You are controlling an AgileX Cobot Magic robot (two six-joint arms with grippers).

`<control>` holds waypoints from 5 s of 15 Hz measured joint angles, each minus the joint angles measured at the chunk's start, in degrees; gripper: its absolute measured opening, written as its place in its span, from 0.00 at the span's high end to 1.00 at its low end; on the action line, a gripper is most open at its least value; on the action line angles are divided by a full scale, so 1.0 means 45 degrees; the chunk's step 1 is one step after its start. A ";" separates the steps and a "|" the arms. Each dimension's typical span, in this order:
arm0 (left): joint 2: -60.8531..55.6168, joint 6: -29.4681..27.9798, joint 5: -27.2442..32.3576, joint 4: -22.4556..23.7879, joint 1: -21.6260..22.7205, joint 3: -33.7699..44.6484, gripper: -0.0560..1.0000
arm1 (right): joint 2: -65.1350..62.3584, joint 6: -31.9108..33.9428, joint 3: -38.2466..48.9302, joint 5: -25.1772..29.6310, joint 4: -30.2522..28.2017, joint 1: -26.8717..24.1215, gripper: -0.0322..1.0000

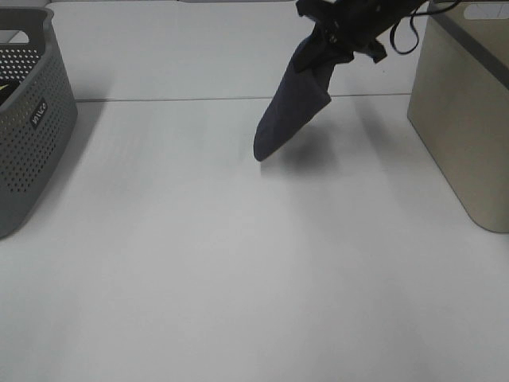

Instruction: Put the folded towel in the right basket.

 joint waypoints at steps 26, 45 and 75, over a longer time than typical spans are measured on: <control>0.0000 0.0000 0.0000 0.0000 0.0000 0.0000 0.02 | -0.4660 0.2712 0.2979 0.0369 -0.4087 -0.6965 0.49; 0.0000 0.0000 0.0000 0.0000 0.0000 0.0000 0.02 | -0.8429 0.3731 0.4456 0.2114 -0.6188 -0.3400 0.28; 0.0000 0.0000 0.0000 0.0000 0.0000 0.0000 0.02 | -2.8482 0.2788 1.9060 0.0598 -0.6825 -0.3400 0.28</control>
